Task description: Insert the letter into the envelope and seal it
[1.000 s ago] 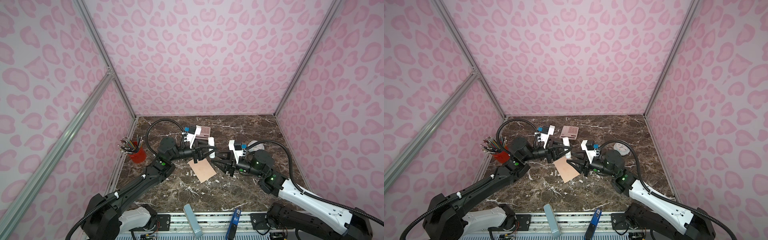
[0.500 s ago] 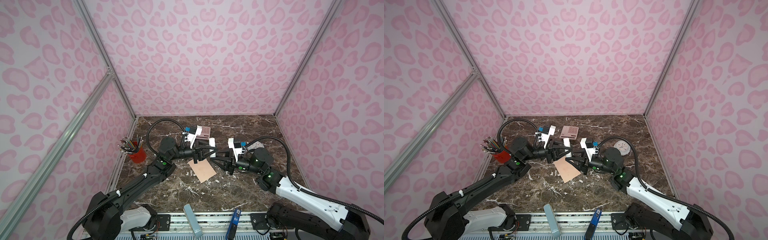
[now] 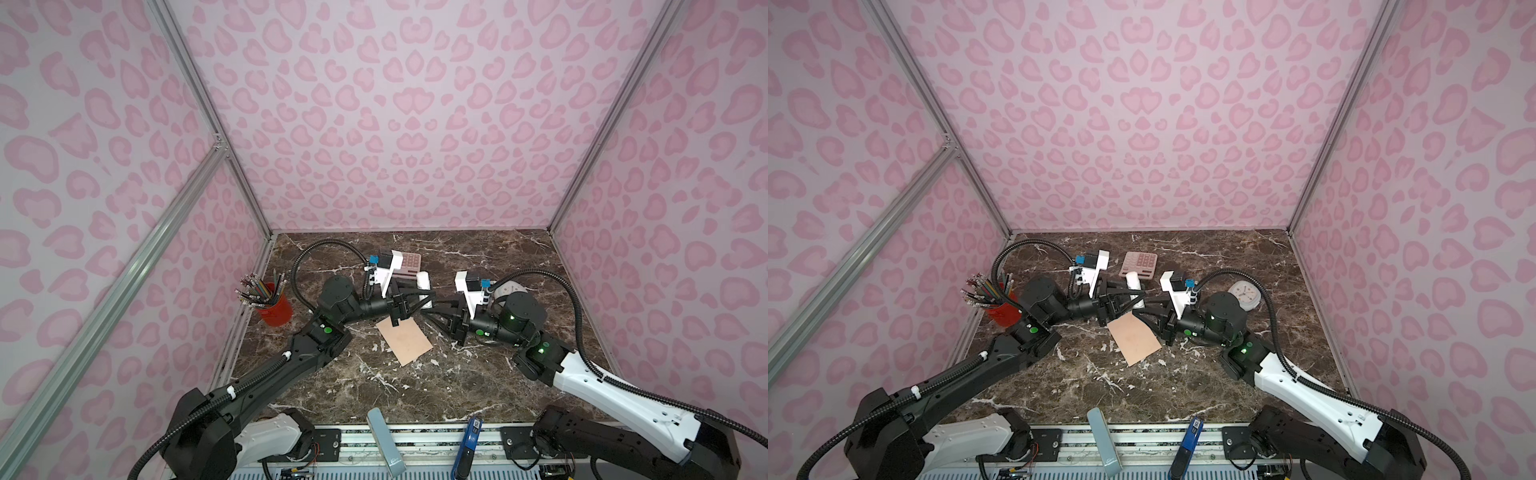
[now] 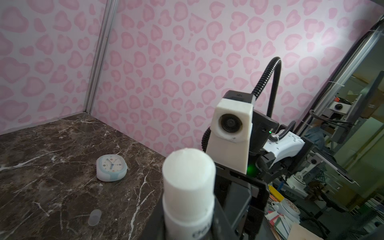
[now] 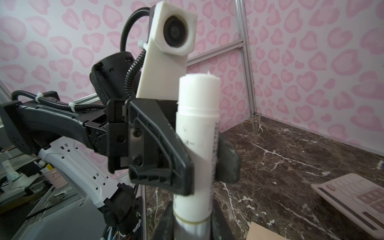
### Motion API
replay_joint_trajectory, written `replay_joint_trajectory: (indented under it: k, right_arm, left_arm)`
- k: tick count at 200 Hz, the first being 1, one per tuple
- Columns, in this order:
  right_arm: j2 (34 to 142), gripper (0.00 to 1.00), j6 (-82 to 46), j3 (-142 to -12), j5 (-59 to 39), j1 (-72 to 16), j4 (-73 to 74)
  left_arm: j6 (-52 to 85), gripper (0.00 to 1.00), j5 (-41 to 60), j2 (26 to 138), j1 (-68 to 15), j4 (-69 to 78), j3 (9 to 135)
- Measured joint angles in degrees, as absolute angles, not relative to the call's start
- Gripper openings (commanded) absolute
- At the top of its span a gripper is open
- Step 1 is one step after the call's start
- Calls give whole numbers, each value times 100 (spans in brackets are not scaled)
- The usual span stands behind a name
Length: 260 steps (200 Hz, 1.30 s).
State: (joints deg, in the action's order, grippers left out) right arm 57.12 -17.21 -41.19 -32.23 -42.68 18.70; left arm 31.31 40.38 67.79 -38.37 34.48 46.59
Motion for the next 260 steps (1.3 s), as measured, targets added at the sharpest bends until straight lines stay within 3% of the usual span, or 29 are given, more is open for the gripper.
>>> replay_joint_trajectory:
  k: [40,80,133,166,211,260]
  right_arm:
    - [5616,14,-1310,-4340,-1885,-4755,1227]
    - [5596,12,-685,-4482,593,-5883,915]
    - [6337,11,250,-4958,4066,-7269,1044]
    - [6877,11,893,-5218,5570,-7822,1525]
    - [7227,18,1428,-5382,6403,-8145,1900]
    - [6945,29,1343,-5271,5961,-8079,1597]
  left_arm:
    - [2993,4,3024,6722,-4088,3205,4659]
    - [3085,4,2416,6746,-4294,3242,4635]
    - [3267,4,1581,6908,-4630,3621,4635]
    - [3404,4,1398,6851,-4707,3828,4593]
    - [3503,4,1380,6724,-4727,3868,4525]
    - [3489,4,1352,6598,-4729,3669,4512]
